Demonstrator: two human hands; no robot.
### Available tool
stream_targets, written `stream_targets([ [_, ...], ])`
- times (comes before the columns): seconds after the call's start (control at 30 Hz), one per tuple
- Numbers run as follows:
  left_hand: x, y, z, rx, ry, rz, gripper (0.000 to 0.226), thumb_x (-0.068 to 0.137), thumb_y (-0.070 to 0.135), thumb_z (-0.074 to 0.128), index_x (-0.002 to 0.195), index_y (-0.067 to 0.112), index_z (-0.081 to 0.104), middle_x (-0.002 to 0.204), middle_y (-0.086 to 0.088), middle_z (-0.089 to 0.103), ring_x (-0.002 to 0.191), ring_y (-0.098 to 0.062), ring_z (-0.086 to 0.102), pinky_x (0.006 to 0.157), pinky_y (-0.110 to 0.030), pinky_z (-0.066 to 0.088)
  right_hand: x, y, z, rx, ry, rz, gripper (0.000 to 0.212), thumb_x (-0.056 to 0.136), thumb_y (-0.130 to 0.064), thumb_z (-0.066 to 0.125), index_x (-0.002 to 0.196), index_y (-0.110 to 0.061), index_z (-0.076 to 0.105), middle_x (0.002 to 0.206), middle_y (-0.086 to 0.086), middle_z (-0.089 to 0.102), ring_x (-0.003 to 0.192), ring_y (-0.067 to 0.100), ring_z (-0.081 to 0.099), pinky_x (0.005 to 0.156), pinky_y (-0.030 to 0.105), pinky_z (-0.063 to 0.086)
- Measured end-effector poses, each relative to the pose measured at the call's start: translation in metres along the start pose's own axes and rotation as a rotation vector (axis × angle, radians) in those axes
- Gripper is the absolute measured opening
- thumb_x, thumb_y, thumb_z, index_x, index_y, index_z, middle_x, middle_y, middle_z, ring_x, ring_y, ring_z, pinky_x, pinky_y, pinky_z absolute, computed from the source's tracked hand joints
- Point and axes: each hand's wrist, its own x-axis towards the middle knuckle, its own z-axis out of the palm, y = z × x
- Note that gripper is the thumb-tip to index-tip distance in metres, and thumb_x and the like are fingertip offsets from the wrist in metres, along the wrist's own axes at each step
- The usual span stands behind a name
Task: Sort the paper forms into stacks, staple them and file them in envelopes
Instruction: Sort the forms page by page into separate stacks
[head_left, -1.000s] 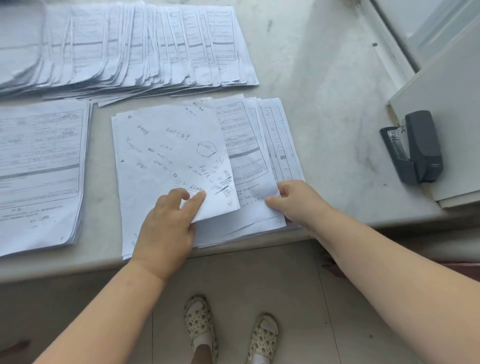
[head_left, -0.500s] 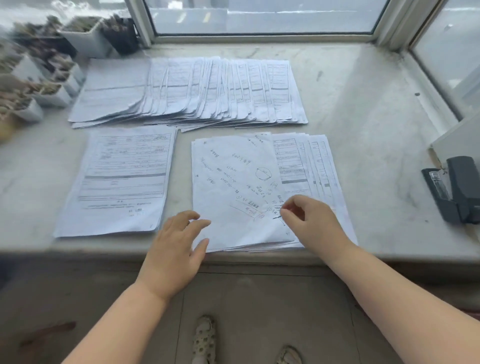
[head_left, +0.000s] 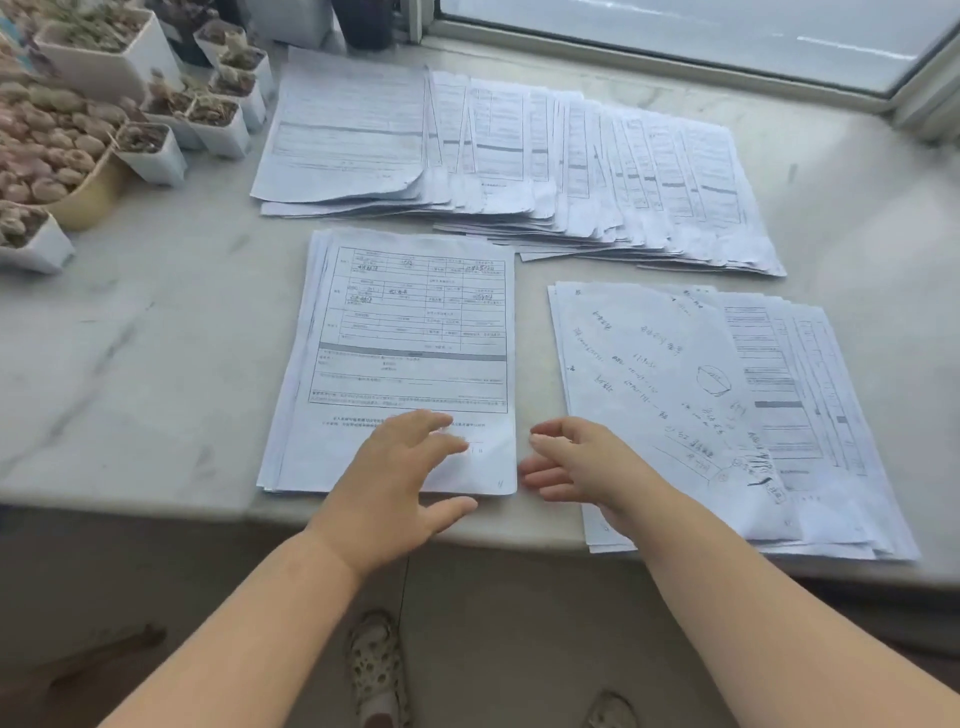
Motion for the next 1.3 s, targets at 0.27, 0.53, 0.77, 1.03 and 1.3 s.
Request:
stream_targets([
  [0.27, 0.001, -0.022, 0.011, -0.174, 0.043, 0.026, 0.041, 0.074, 0.031, 0.081, 0.11, 0.019, 0.068, 0.128, 0.007, 0.057, 0.12, -0.003, 0.04, 0.106, -0.013, 0.023, 0.004, 0.008, 0.022, 0.01, -0.013, -0.063, 0.05, 0.086, -0.006, 0.067, 0.126, -0.027, 0.045, 0.091, 0.005, 0.072, 0.083, 0.014, 0.069, 0.084, 0.031, 0.057],
  [0.53, 0.002, -0.023, 0.01, -0.238, 0.082, 0.021, 0.041, 0.08, 0.054, 0.055, 0.102, 0.023, 0.072, 0.12, 0.023, 0.054, 0.114, 0.014, 0.042, 0.105, -0.011, 0.029, 0.014, 0.013, 0.034, 0.071, 0.079, -0.191, 0.036, 0.084, -0.01, 0.071, 0.106, -0.023, 0.045, 0.074, 0.014, 0.058, 0.064, 0.02, 0.057, 0.065, 0.033, 0.046],
  [0.77, 0.012, -0.021, 0.004, -0.342, 0.262, -0.165, 0.026, 0.086, 0.047, 0.051, 0.095, 0.028, 0.065, 0.088, 0.027, 0.064, 0.091, 0.015, 0.057, 0.076, -0.003, 0.04, 0.02, 0.018, 0.023, 0.08, -0.062, -0.247, 0.035, 0.087, 0.0, 0.063, 0.108, -0.026, 0.053, 0.06, -0.001, 0.042, 0.059, 0.015, 0.045, 0.063, 0.028, 0.036],
  [1.03, 0.01, -0.026, 0.003, -0.303, 0.151, -0.108, 0.03, 0.07, 0.056, 0.065, 0.078, 0.026, 0.065, 0.093, 0.021, 0.066, 0.093, 0.005, 0.059, 0.081, -0.01, 0.042, 0.028, 0.018, 0.037, 0.075, 0.111, -0.272, 0.042, 0.081, -0.009, 0.071, 0.106, -0.033, 0.047, 0.061, 0.005, 0.05, 0.055, 0.015, 0.045, 0.053, 0.024, 0.038],
  [1.3, 0.014, -0.027, 0.005, -0.313, 0.163, -0.147, 0.027, 0.079, 0.046, 0.053, 0.072, 0.021, 0.062, 0.092, 0.018, 0.066, 0.09, 0.001, 0.059, 0.076, -0.013, 0.043, 0.028, 0.015, 0.032, 0.19, -0.099, -0.211, 0.012, 0.089, -0.012, 0.068, 0.097, -0.004, 0.072, 0.09, 0.01, 0.071, 0.079, 0.017, 0.066, 0.067, 0.024, 0.053],
])
